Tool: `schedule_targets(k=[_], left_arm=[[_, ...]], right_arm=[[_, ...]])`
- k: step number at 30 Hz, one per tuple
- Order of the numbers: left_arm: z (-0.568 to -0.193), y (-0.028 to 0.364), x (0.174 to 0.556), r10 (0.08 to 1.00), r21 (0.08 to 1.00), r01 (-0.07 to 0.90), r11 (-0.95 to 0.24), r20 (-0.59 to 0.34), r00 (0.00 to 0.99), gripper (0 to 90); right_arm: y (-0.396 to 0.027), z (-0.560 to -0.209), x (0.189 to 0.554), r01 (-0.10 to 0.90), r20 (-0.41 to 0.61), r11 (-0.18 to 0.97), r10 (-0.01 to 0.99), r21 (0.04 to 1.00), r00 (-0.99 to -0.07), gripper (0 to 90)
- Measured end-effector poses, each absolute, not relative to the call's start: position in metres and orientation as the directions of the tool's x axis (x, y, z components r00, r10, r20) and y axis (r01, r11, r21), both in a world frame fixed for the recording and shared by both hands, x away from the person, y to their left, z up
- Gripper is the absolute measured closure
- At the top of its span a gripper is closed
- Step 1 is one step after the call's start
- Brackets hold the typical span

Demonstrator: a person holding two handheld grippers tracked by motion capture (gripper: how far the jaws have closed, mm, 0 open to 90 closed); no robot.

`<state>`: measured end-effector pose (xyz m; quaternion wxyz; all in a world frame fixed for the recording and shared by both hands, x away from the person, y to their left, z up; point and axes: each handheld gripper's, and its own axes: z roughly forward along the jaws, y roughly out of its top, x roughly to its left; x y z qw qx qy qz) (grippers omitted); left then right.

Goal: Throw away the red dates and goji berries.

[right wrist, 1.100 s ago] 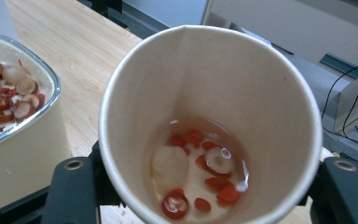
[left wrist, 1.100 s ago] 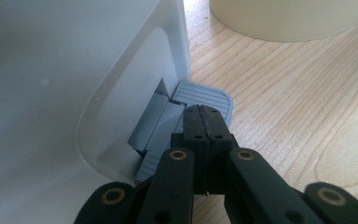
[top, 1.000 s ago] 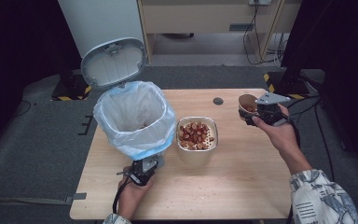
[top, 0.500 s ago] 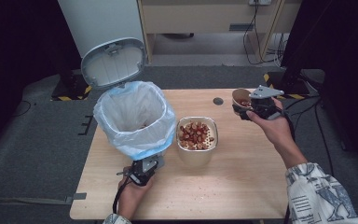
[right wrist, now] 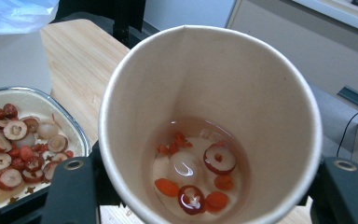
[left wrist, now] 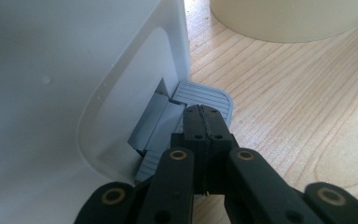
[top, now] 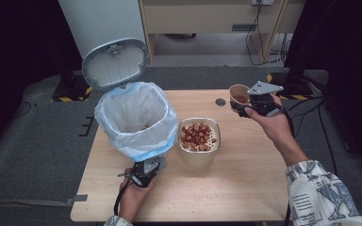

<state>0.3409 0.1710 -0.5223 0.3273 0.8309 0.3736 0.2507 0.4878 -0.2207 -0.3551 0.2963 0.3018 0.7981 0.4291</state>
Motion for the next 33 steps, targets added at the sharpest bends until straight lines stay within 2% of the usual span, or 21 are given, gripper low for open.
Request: schedule_targets(k=[33], left_arm=[[-0.522,0.170,0.341,0.787,0.733,0.458,-0.502,0.168,0.593,89.4]], right_arm=[[-0.189,-0.332,0.484,0.160,-0.272,0.501,0.679,0.851,-0.682,34.7]])
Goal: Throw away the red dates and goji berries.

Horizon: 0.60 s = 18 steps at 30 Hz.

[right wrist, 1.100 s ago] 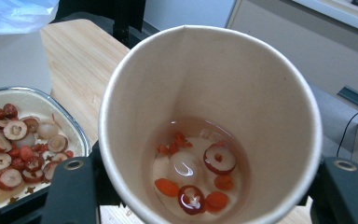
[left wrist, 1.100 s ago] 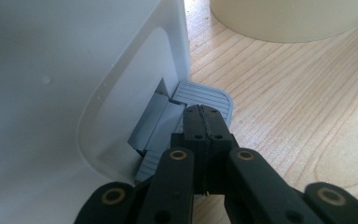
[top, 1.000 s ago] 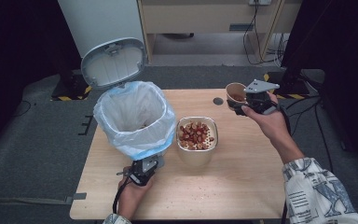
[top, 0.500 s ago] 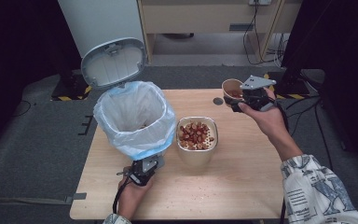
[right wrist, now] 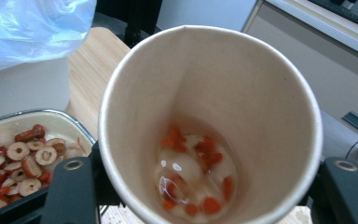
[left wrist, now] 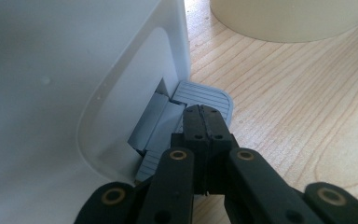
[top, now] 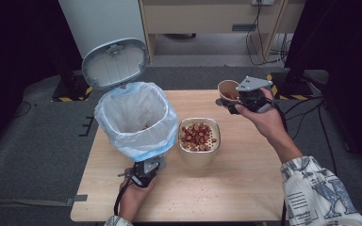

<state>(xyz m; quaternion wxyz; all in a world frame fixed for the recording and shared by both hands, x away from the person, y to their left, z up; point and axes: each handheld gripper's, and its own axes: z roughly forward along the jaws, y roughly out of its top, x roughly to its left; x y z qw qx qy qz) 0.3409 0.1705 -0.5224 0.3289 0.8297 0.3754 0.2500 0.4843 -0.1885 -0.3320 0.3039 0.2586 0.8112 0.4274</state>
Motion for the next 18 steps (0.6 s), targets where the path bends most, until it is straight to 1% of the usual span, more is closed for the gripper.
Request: schedule_targets(k=[9,18], left_arm=[[-0.522,0.170,0.341,0.787,0.732,0.459,-0.504,0.169,0.594,89.5],[-0.523,0.170,0.341,0.791,0.739,0.460,-0.493,0.160,0.590,89.5]], right_arm=[[-0.180,-0.334,0.483,0.148,-0.284,0.513,0.666,0.845,-0.690,34.7],[-0.165,-0.332,0.480,0.108,-0.331,0.551,0.634,0.827,-0.699,34.7]])
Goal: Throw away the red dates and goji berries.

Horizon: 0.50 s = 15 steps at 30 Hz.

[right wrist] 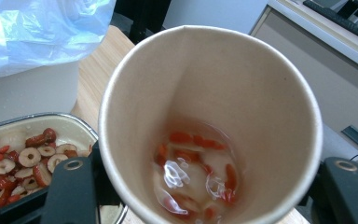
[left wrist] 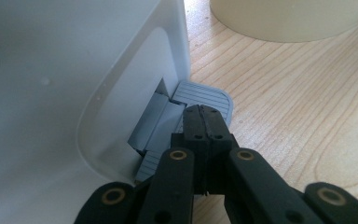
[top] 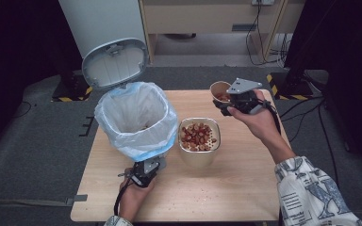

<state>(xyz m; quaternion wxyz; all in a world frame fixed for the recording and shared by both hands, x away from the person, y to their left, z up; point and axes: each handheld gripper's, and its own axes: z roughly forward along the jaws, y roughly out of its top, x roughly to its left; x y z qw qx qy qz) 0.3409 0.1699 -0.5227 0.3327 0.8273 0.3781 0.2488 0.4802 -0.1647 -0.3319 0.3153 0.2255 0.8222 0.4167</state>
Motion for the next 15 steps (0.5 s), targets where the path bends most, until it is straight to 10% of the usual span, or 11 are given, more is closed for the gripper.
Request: schedule_targets(k=[15], left_arm=[[-0.522,0.171,0.342,0.786,0.737,0.454,-0.501,0.167,0.595,89.4]], right_arm=[[-0.151,-0.324,0.472,-0.019,-0.493,0.650,0.557,0.760,-0.668,35.1]])
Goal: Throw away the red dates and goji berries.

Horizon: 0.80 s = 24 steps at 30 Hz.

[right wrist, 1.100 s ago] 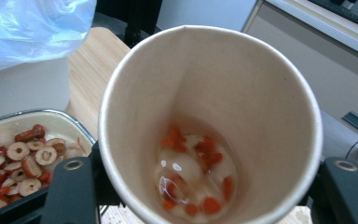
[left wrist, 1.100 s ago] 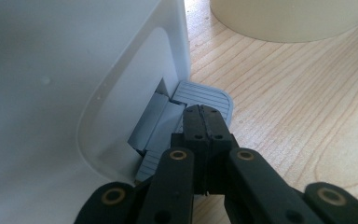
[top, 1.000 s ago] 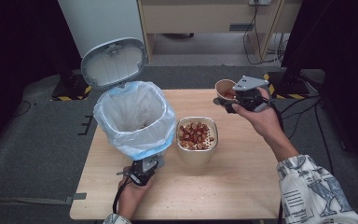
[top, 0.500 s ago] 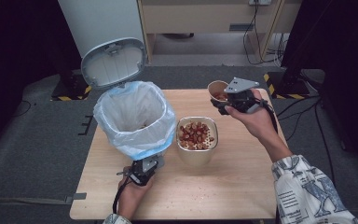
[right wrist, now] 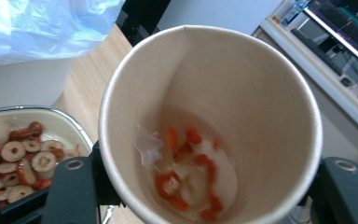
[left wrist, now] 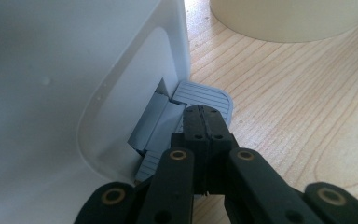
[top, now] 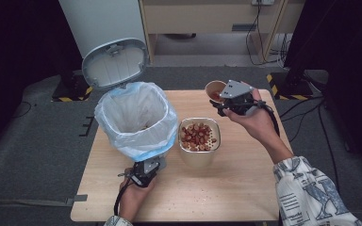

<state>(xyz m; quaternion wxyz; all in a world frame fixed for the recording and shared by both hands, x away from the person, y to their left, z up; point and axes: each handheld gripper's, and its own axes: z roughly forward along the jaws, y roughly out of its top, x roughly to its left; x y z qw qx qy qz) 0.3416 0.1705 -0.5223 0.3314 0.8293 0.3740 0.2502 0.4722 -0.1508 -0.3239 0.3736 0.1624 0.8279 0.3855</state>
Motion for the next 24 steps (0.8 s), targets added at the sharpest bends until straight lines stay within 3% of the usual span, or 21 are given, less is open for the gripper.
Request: schedule_targets(k=[16,24], left_arm=[[-0.522,0.171,0.342,0.782,0.729,0.455,-0.512,0.175,0.599,89.4],[-0.522,0.171,0.342,0.782,0.732,0.454,-0.508,0.170,0.599,89.5]], right_arm=[[-0.144,-0.309,0.469,-0.067,-0.584,0.716,0.508,0.695,-0.633,35.2],[-0.134,-0.302,0.464,-0.119,-0.697,0.802,0.423,0.586,-0.579,35.2]])
